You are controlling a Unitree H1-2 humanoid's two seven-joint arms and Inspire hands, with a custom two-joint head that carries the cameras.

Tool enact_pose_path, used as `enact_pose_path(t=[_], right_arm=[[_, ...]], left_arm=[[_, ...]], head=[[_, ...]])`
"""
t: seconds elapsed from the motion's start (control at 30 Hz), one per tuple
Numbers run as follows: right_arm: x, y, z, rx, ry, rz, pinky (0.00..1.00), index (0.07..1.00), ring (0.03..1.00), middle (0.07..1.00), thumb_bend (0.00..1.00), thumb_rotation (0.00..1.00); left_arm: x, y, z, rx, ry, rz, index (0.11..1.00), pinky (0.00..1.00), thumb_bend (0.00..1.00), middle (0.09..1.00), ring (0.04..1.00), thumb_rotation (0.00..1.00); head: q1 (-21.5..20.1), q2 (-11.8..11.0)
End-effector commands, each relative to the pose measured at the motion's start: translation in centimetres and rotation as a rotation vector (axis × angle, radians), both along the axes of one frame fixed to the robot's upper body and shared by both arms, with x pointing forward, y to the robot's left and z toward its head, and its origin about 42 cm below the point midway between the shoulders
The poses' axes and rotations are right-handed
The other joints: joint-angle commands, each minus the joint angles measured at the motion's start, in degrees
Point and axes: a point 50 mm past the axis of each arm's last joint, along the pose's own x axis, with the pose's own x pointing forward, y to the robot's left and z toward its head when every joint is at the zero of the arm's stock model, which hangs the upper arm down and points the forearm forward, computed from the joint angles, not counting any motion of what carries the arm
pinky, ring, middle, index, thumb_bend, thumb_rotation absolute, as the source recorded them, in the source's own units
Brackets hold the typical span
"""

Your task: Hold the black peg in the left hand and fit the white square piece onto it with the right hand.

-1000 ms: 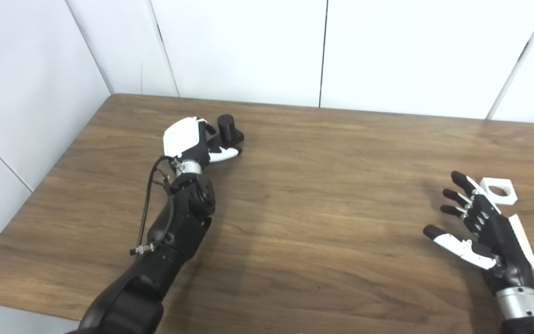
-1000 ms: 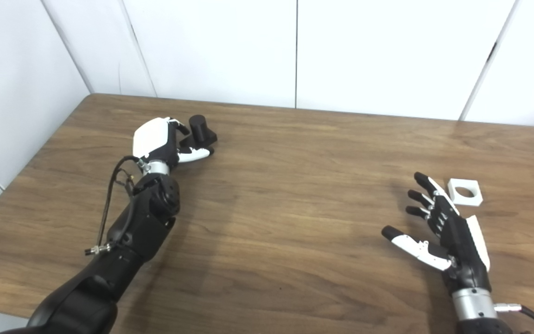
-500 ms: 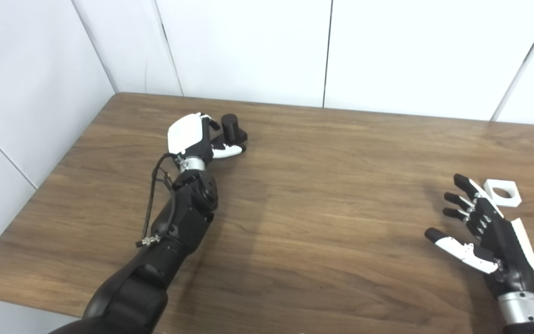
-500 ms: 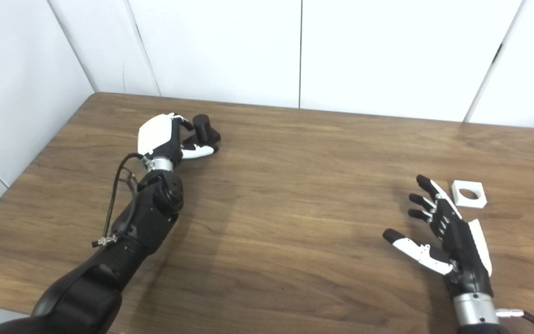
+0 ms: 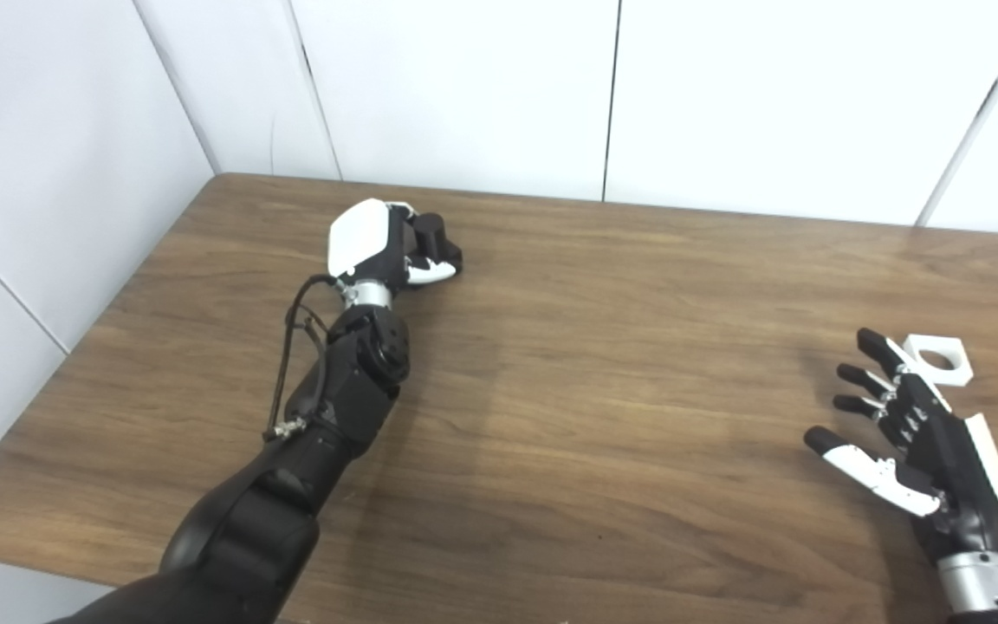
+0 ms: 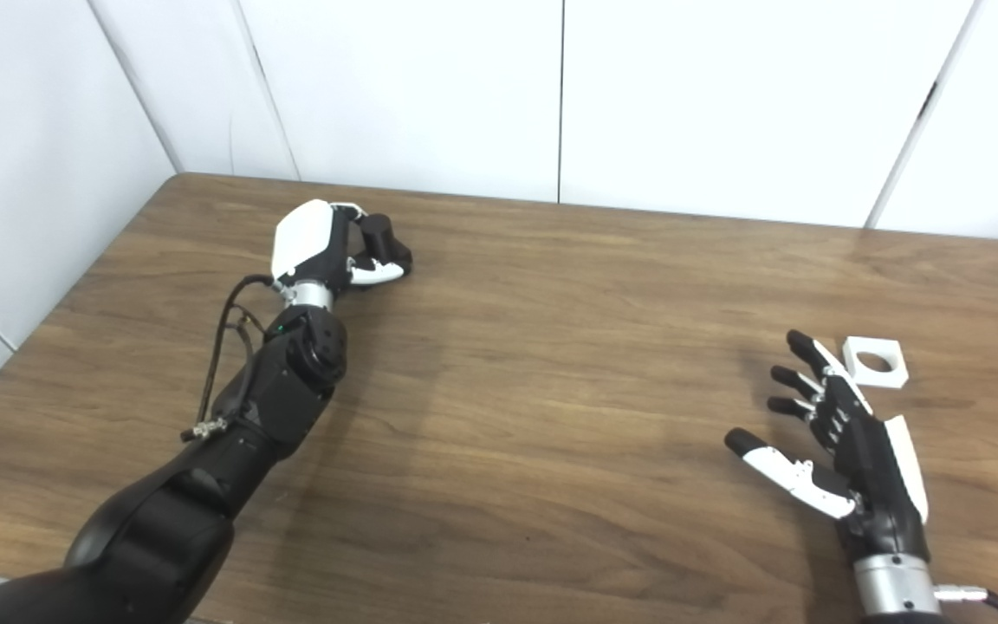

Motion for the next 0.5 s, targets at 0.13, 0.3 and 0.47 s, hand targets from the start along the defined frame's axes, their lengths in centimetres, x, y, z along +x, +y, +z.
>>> enact_pose_path(t=[0.13,0.3,0.47], right_arm=[[0.35,-0.07,1.37,0.012,-0.084,0.004,0.72,0.882,0.839,0.921,0.73,0.35],[0.29,-0.22,1.44,0.014,-0.079,0.003,0.73,0.884,0.84,0.927,0.72,0.37],[0.32,-0.22,1.46,0.013,-0.081,0.002,0.72,0.885,0.84,0.928,0.71,0.37]], left_arm=[[0.31,1.48,0.23,0.034,0.031,0.022,0.487,0.68,0.52,0.785,0.79,0.08],[0.23,1.43,0.24,0.031,0.031,0.019,0.487,0.67,0.52,0.785,0.785,0.08],[0.05,1.55,0.16,0.009,0.039,0.0,0.486,0.65,0.52,0.787,0.781,0.08]], head=[[0.07,0.11],[0.19,0.2],[-0.06,0.27]])
